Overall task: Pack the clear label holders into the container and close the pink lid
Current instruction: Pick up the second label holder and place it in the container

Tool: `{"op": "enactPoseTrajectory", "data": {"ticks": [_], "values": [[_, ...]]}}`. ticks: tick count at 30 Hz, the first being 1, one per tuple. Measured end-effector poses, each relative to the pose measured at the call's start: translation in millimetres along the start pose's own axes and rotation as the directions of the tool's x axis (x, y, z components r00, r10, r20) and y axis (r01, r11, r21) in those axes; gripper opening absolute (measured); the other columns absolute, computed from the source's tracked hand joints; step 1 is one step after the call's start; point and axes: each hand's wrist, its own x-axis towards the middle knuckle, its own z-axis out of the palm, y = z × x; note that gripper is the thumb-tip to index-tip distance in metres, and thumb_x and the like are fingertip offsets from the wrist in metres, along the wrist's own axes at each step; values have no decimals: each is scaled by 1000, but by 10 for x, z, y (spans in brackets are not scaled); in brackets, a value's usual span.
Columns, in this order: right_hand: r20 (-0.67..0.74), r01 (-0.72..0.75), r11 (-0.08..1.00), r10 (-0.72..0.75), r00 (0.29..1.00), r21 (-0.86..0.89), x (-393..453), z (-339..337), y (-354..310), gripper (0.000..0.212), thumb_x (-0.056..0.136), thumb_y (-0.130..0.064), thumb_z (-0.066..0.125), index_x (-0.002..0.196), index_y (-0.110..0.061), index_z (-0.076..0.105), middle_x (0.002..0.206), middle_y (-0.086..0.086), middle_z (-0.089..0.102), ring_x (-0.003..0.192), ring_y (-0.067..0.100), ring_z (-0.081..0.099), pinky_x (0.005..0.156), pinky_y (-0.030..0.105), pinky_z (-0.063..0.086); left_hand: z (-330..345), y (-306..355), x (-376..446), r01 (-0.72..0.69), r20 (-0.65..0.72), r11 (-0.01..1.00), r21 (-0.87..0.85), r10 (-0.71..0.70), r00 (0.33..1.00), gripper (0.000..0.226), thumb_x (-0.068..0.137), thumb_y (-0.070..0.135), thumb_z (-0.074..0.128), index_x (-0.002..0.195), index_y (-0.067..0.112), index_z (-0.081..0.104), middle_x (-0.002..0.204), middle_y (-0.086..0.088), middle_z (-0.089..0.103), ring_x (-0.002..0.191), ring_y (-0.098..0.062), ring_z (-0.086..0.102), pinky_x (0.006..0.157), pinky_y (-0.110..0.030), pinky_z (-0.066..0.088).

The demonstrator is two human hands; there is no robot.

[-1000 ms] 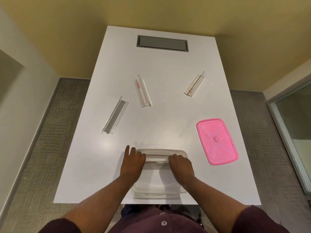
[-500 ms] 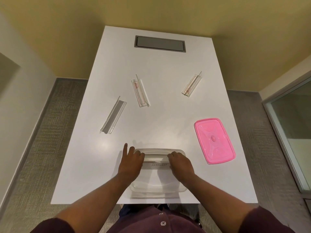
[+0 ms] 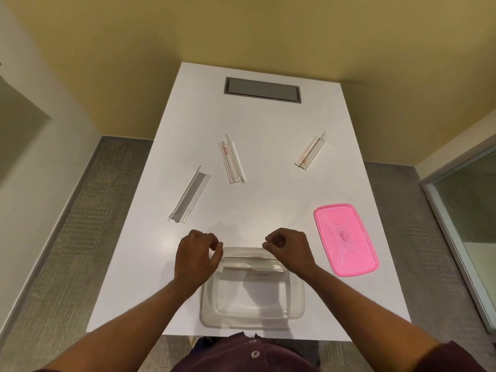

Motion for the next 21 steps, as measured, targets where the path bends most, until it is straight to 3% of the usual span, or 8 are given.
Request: {"op": "enactPoseTrajectory", "data": {"ticks": [5,9,11,15,19,21], "values": [[41,-67,986,62,997,152,364,76,-328,13,78,-19,83,89,-16,77,77,1,78,73,14,74,76,31,61,-216,-240,238,262,-37,965,-35,-263,964,19,90,38,63,75,28,64,68,17,63,74,-9,55,60,-28,42],[210,-189,937,130,969,295,702,191,-642,22,81,-12,83,98,-3,73,91,19,77,83,28,75,87,45,62,-427,-614,478,518,-22,837,-178,-529,848,22,91,40,60,77,24,65,69,10,67,69,-17,64,60,-28,44],[232,-194,935,126,964,298,896,266,-820,21,83,-10,81,99,0,73,91,19,76,85,28,75,89,45,62,-522,-813,569,611,22,761,-218,-621,783,22,90,39,58,78,22,66,72,6,71,73,-21,67,64,-32,51],[238,-155,952,92,967,263,1301,479,-1240,12,84,-10,74,90,0,75,84,8,74,80,21,73,88,43,62,-598,-1172,738,749,186,527,-401,-754,630,19,90,31,59,85,16,69,77,0,77,79,-23,71,79,-40,59],[251,-138,969,84,964,204,1649,699,-1631,13,88,-15,70,93,-5,76,101,12,76,86,20,71,87,41,60,-543,-1434,865,836,395,277,-475,-781,483,22,94,27,62,93,6,67,87,-13,77,60,-23,63,65,-33,53],[264,-112,982,69,962,152,1826,825,-1777,11,90,-18,68,90,-10,76,95,8,74,84,16,66,83,41,58,-490,-1508,904,864,485,187,-467,-763,428,22,94,26,62,88,5,64,84,-14,75,54,-21,58,58,-29,50]]}}
